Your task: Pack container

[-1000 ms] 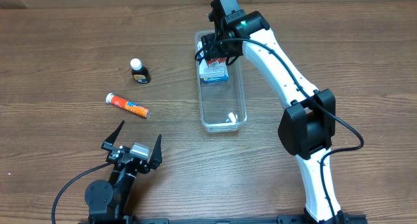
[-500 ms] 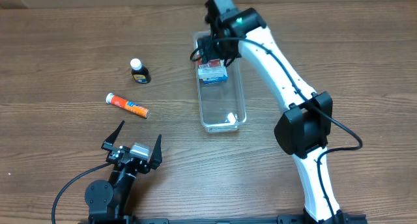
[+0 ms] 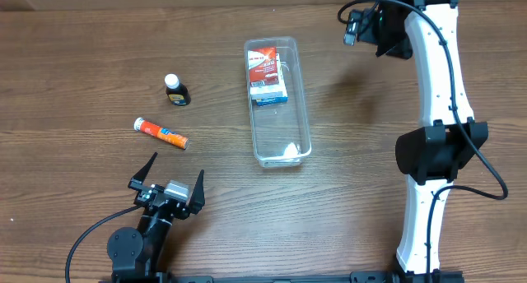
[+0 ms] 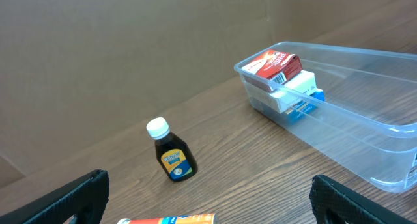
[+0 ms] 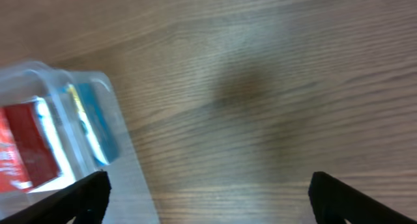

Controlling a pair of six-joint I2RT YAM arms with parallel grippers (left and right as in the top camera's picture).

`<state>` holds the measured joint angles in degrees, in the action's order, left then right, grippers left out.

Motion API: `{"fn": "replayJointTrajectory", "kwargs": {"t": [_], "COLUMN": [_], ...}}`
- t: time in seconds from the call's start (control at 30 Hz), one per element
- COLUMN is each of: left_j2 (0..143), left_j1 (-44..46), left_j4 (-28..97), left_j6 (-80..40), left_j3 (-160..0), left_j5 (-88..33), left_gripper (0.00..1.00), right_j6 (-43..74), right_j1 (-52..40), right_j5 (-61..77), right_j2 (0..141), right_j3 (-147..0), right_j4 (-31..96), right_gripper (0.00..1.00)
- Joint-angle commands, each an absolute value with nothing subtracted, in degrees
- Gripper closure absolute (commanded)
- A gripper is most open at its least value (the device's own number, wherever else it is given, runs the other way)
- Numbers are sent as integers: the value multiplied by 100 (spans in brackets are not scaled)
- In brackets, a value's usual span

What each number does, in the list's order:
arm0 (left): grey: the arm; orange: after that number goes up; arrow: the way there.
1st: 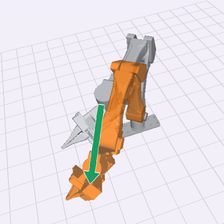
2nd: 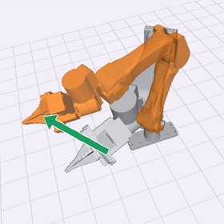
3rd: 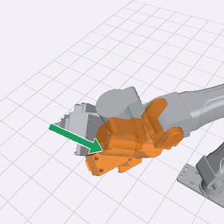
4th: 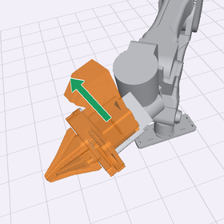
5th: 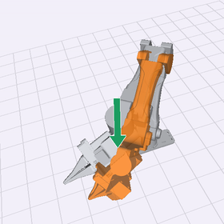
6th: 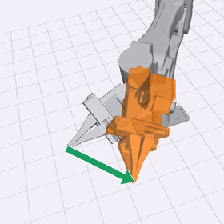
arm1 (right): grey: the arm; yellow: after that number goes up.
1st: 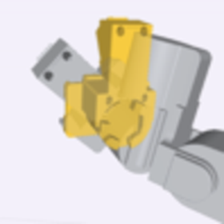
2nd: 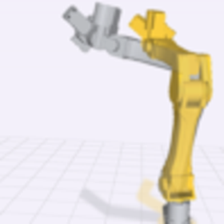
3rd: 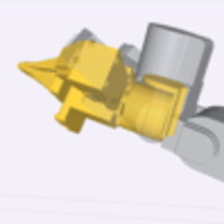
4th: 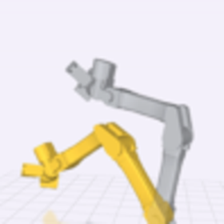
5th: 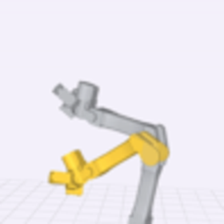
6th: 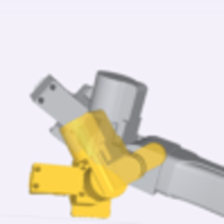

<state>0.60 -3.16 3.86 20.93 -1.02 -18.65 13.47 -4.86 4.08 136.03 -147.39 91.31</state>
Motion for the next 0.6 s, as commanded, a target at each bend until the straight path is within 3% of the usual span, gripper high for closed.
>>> {"fn": "replayJointTrajectory", "kwargs": {"t": [0.0,0.1,0.23,0.57], "left_j2": [27,27,27,27], "left_j1": [-364,-364,-364,-364], "left_j4": [386,386,386,386], "left_j6": [2014,2012,2014,2012], "left_j3": [-82,-82,-82,-82], "left_j5": [-1848,-1848,-1848,-1848], "left_gripper": [0,0,0,0], "right_j6": [1372,1363,1192,1203], "right_j1": [-657,-744,-1081,-2099], "right_j5": [543,788,781,784], "right_j2": [13572,13572,13572,13572], "right_j3": [-13541,-12669,-11937,-11876], "right_j4": [8827,8399,8103,7516], "right_gripper": [17,27,27,26]}}
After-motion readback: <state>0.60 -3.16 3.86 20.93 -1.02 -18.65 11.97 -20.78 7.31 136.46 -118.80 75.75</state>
